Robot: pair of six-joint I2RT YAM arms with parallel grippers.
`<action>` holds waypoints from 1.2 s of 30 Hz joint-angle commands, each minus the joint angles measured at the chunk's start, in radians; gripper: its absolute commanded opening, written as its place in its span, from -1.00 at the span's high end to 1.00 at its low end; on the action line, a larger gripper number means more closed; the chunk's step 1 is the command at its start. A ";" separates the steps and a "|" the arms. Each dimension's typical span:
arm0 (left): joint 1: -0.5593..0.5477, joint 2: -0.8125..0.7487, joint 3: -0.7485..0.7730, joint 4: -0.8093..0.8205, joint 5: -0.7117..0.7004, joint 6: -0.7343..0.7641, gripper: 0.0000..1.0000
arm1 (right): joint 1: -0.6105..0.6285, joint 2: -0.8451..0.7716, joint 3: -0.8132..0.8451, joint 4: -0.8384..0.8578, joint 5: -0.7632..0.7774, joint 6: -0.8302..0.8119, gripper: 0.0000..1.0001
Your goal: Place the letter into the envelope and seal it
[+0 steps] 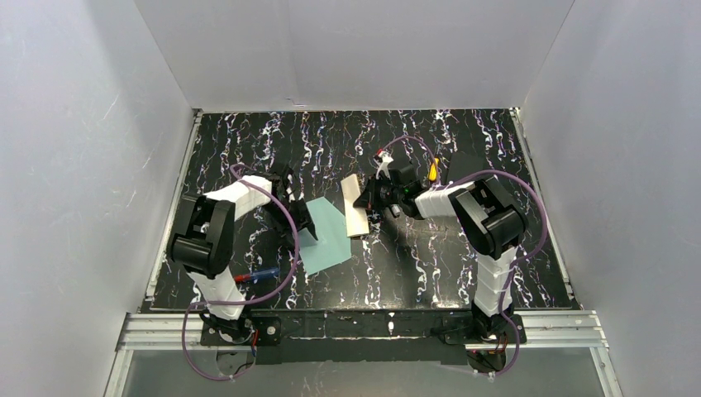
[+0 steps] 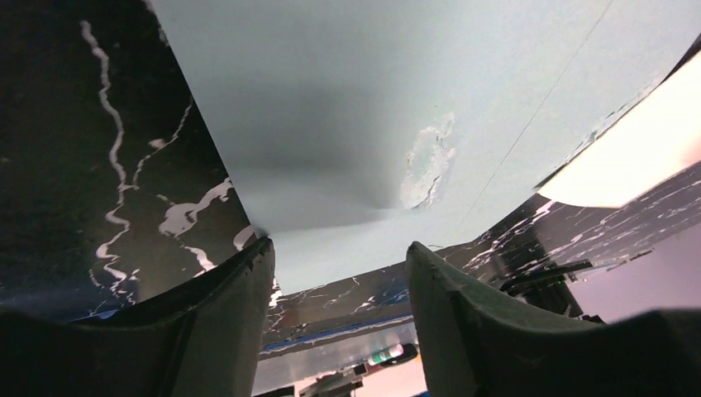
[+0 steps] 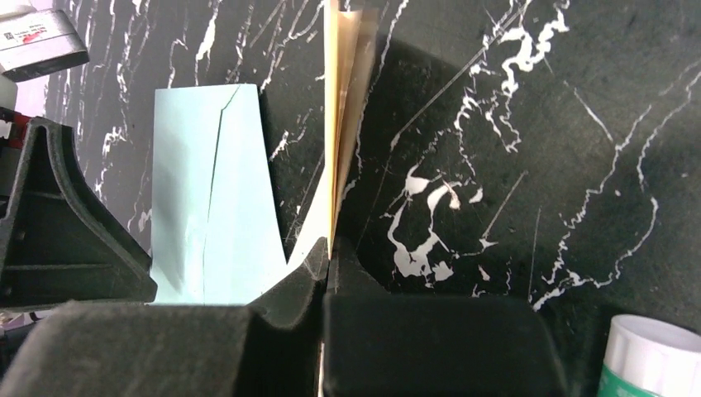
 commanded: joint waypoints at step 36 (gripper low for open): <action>0.001 -0.133 -0.116 0.045 -0.186 -0.123 -0.04 | 0.090 -0.026 0.115 0.084 -0.003 -0.070 0.97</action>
